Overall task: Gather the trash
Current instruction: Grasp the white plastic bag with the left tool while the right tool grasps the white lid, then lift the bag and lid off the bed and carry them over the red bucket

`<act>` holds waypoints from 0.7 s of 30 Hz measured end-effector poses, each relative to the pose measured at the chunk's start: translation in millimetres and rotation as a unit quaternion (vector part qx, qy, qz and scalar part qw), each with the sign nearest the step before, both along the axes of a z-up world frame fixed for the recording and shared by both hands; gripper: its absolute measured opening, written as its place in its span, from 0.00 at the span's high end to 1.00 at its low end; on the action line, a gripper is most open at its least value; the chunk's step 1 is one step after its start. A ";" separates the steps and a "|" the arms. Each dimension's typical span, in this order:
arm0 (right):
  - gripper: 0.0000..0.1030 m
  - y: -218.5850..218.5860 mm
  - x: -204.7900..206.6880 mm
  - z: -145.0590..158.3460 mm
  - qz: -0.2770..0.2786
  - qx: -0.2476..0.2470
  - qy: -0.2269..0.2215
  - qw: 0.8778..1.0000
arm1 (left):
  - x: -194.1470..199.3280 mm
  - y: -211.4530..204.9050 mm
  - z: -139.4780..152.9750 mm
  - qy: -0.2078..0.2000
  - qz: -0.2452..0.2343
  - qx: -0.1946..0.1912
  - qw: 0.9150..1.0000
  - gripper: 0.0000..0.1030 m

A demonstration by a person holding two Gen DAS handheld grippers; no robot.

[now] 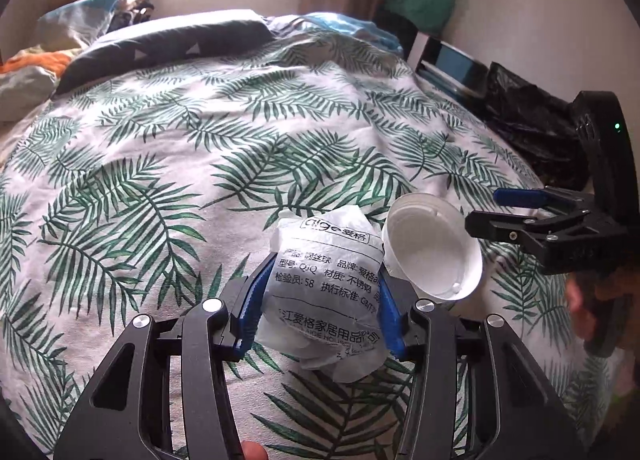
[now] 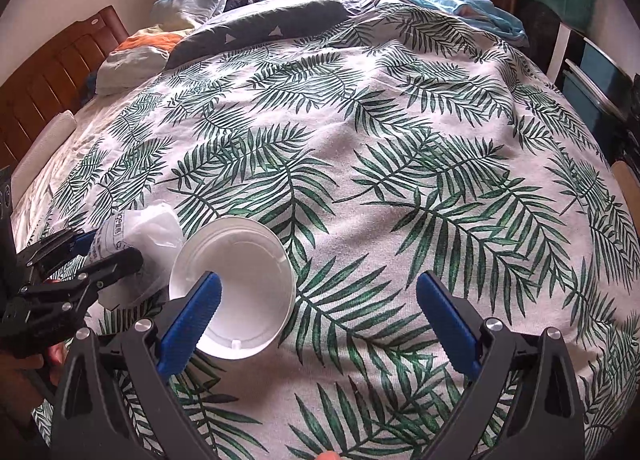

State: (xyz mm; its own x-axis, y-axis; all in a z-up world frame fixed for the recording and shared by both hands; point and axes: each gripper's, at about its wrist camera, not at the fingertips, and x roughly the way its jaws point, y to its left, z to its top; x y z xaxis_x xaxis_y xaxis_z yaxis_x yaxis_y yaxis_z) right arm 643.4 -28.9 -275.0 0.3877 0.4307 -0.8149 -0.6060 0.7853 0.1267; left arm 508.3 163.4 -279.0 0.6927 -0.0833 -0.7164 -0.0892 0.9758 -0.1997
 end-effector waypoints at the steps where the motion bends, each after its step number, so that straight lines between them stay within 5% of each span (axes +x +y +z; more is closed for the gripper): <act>1: 0.09 2.6 1.8 -2.2 0.000 -0.001 0.002 1.000 | -1.9 2.2 0.9 -0.001 0.001 -0.007 1.000 0.57; 8: 0.37 21.6 11.3 -18.7 0.013 -0.020 0.025 0.999 | -38.5 -0.3 25.6 -0.025 0.001 -0.013 1.000 0.62; 9: 0.52 23.8 12.3 -21.6 0.017 -0.027 0.028 0.999 | -46.2 -1.9 31.6 -0.030 0.001 -0.011 0.999 0.62; 10: 0.80 25.5 11.8 -22.8 0.020 -0.032 0.029 0.999 | -54.1 -3.1 37.9 -0.036 0.002 -0.012 0.999 0.62; 11: 0.92 25.3 10.8 -22.1 0.020 -0.034 0.026 0.999 | -61.3 -4.1 44.0 -0.042 0.002 -0.011 0.999 0.62; 21: 0.98 -2.4 -48.4 42.7 0.036 0.008 -0.022 0.999 | -131.3 -27.7 112.5 -0.080 0.024 0.048 0.995 0.62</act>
